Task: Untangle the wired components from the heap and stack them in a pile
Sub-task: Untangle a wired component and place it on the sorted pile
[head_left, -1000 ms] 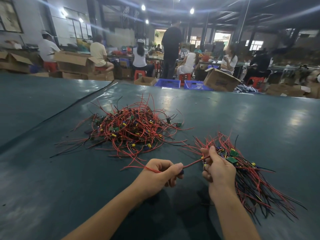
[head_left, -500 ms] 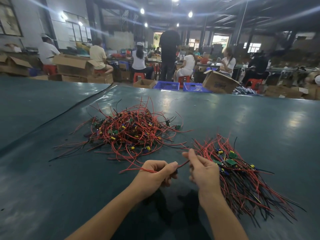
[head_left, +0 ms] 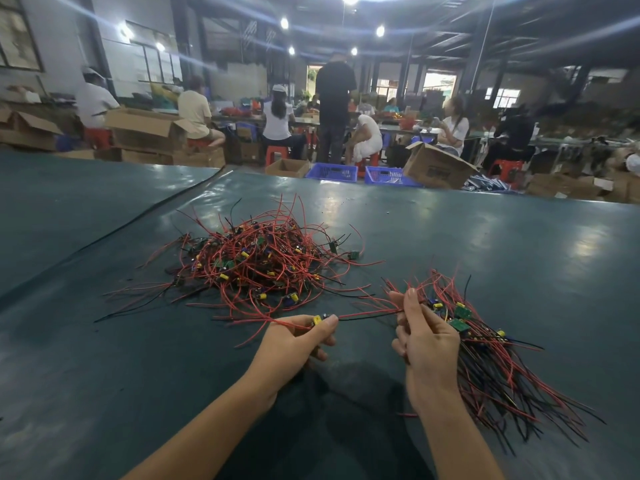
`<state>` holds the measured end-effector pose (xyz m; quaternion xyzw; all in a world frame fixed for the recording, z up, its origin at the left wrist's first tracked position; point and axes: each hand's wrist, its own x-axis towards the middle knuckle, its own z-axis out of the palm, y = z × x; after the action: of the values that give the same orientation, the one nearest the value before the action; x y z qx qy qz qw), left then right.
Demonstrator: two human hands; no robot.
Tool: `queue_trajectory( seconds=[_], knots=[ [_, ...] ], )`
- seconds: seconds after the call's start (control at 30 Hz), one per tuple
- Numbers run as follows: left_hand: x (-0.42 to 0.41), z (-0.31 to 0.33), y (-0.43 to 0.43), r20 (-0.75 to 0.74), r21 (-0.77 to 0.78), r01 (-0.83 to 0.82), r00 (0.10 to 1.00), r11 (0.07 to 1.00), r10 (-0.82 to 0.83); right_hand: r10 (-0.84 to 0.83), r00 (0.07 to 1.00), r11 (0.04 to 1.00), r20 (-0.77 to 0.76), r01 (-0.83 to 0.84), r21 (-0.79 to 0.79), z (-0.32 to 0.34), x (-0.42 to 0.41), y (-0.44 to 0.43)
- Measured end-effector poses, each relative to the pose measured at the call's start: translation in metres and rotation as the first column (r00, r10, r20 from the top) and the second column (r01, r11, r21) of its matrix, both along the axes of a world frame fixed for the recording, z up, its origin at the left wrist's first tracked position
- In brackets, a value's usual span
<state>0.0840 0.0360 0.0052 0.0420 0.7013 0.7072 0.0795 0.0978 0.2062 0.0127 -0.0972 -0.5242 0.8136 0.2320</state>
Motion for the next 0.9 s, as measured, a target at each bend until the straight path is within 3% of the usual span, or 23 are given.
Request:
queue_trajectory(
  seconds=[0.23, 0.43, 0.77, 0.9],
  knots=[
    [-0.002, -0.001, -0.001, 0.054, 0.089, 0.006, 0.998, 0.996, -0.010, 0.013, 0.999, 1.000, -0.048, -0.013, -0.008, 0.005, 0.005, 0.002],
    [-0.005, 0.000, 0.002, 0.077, 0.231, -0.124, 0.991, 0.965, 0.109, 0.068, 0.996, 0.996, -0.052, -0.065, 0.059, 0.005, 0.005, -0.004],
    [-0.008, -0.003, -0.001, 0.063, 0.308, -0.195, 0.981, 0.931, 0.185, 0.119, 0.990, 0.983, -0.076, -0.107, 0.149, 0.005, 0.008, -0.010],
    [-0.009, 0.000, -0.002, 0.042, 0.308, -0.145, 0.989, 0.940, 0.139, 0.182, 0.979, 0.982, -0.088, -0.176, 0.073, 0.007, 0.011, -0.011]
  ],
)
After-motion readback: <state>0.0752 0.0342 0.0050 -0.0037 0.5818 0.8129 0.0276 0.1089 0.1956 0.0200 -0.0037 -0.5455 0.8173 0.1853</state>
